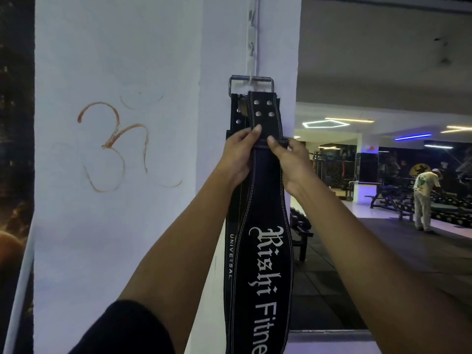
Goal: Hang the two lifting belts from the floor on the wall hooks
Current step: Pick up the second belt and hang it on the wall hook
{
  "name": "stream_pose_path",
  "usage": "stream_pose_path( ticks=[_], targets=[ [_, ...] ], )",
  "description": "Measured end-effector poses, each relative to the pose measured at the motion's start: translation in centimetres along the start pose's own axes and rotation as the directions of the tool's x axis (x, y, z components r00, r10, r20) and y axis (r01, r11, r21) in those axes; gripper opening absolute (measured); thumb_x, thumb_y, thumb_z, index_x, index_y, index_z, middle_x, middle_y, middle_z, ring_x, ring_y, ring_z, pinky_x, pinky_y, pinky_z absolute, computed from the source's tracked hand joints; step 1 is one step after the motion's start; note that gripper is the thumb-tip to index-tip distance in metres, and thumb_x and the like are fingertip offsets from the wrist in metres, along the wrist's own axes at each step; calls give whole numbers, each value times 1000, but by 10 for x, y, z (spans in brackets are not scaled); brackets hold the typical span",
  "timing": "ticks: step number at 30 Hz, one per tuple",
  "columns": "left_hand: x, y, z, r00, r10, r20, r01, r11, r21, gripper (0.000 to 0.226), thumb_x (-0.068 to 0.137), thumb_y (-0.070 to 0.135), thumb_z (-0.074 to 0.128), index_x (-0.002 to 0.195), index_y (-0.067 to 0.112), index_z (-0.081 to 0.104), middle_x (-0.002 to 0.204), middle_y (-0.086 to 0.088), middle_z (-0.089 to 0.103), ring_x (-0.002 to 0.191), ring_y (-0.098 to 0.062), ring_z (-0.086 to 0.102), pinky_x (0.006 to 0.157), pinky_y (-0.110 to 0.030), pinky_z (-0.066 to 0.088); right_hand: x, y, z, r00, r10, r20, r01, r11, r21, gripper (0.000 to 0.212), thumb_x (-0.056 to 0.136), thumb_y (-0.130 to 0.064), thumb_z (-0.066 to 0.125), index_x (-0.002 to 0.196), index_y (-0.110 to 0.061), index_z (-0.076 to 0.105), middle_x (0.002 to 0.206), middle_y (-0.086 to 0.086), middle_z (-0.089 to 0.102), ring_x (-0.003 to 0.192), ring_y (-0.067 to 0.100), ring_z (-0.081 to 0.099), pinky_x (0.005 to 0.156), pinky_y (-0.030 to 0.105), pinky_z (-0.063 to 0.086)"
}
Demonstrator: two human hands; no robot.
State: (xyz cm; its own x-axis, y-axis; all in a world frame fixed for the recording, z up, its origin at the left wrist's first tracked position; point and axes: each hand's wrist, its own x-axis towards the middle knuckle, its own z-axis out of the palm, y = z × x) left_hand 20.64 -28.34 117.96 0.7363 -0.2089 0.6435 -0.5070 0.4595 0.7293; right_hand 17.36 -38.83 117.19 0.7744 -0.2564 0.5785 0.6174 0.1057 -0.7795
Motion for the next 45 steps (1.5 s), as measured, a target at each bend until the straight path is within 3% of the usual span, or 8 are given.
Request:
stream_pose_path(
  ticks=[12, 16, 22, 26, 34, 39, 42, 45],
  targets=[
    [8, -3, 11, 979, 70, -190, -84, 994, -67, 10, 90, 11, 58, 80, 11, 62, 78, -5, 67, 63, -12, 67, 58, -28, 56, -76, 78, -72, 939, 202, 277, -145, 966, -213, 17, 89, -12, 58, 102, -22, 63, 110, 1, 69, 107, 16, 64, 98, 34, 49],
    [3, -2, 10, 984, 46, -172, -63, 993, -96, 9, 90, 12, 58, 94, 6, 64, 84, -7, 67, 73, -17, 66, 60, -30, 57, -87, 95, -89, 901, 330, 282, -298, 943, -151, 20, 89, -7, 57, 104, -17, 64, 118, 13, 67, 109, 25, 64, 98, 41, 50],
    [6, 2, 8, 973, 26, -231, -57, 990, -129, 42, 87, 13, 63, 123, -7, 53, 116, -18, 64, 92, -26, 67, 66, -33, 60, -90, 104, -90, 906, 333, 262, -317, 943, -106, 35, 84, 1, 60, 118, -9, 59, 123, 20, 64, 115, 33, 61, 102, 49, 46],
    [5, 0, 9, 979, 32, -201, -62, 988, -143, 6, 89, 7, 59, 84, 8, 63, 64, 3, 72, 59, -9, 68, 56, -25, 57, -91, 105, -95, 902, 359, 239, -337, 933, -129, 39, 80, 4, 63, 116, -8, 59, 127, 23, 61, 118, 35, 58, 105, 53, 43],
    [0, -5, 9, 976, 39, -214, -73, 985, -154, 33, 89, 9, 59, 118, -5, 57, 88, -8, 67, 74, -16, 67, 61, -27, 58, -74, 89, -74, 968, 211, 134, -198, 975, -101, 19, 81, -16, 68, 99, -21, 67, 114, 10, 69, 116, 28, 60, 109, 51, 40],
    [-1, -7, 1, 976, 30, -214, -63, 987, -150, 38, 88, 10, 61, 122, -5, 56, 90, -8, 67, 78, -18, 66, 74, -32, 59, -93, 102, -74, 941, 287, 177, -244, 942, -231, 79, 57, -65, 71, 119, -17, 63, 125, 4, 66, 120, 19, 58, 110, 47, 39],
    [-2, -3, -1, 975, 41, -217, -72, 988, -135, 36, 88, 9, 60, 121, -5, 56, 86, -6, 68, 73, -15, 67, 68, -29, 59, -89, 85, -61, 947, 279, 160, -236, 941, -244, 37, 80, -51, 59, 104, -24, 65, 119, -3, 63, 115, 11, 53, 109, 39, 34],
    [-4, -4, -1, 979, 62, -196, -83, 991, -102, 30, 88, 9, 60, 115, -6, 59, 73, 0, 71, 66, -11, 68, 68, -28, 59, -63, 54, -34, 987, 152, 58, -138, 970, -198, 38, 92, -43, 49, 118, -18, 59, 125, -1, 57, 116, 14, 49, 107, 37, 37]
  ],
)
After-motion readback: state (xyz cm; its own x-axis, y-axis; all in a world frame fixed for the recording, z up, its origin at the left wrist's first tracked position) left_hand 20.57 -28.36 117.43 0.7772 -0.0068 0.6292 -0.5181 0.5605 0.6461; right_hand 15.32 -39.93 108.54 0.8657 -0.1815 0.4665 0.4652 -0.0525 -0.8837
